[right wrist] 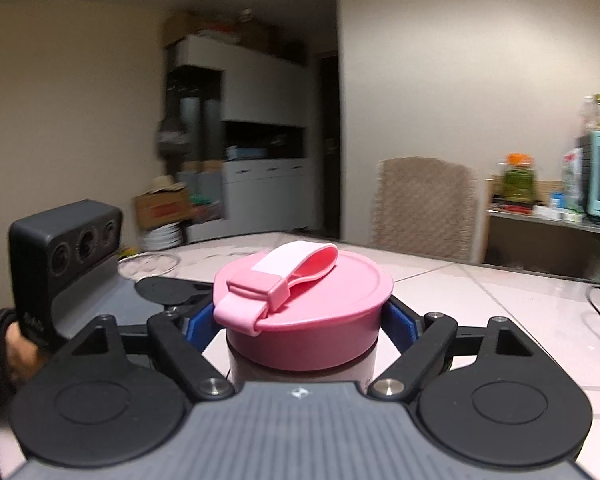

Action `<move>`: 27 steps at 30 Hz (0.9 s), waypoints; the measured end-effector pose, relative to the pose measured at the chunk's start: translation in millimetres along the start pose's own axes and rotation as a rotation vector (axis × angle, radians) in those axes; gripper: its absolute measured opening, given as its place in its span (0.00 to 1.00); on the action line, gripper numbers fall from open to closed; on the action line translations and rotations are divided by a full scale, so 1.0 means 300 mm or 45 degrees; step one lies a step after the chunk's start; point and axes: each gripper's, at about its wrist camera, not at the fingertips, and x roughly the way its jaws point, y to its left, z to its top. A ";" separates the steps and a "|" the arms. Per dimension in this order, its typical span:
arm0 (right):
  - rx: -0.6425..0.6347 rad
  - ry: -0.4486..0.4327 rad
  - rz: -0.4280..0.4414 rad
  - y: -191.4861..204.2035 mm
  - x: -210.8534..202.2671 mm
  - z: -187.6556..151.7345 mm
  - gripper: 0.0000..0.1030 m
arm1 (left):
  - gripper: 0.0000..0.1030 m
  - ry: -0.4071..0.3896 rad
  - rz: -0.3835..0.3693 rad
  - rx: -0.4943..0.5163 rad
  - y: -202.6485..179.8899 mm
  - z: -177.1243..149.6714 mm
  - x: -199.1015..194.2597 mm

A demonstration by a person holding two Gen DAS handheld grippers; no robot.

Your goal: Unscrew bottle cap and pour

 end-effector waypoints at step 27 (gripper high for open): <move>0.058 0.009 -0.008 -0.037 -0.067 0.016 0.93 | 0.87 -0.001 0.000 0.000 0.002 -0.001 0.003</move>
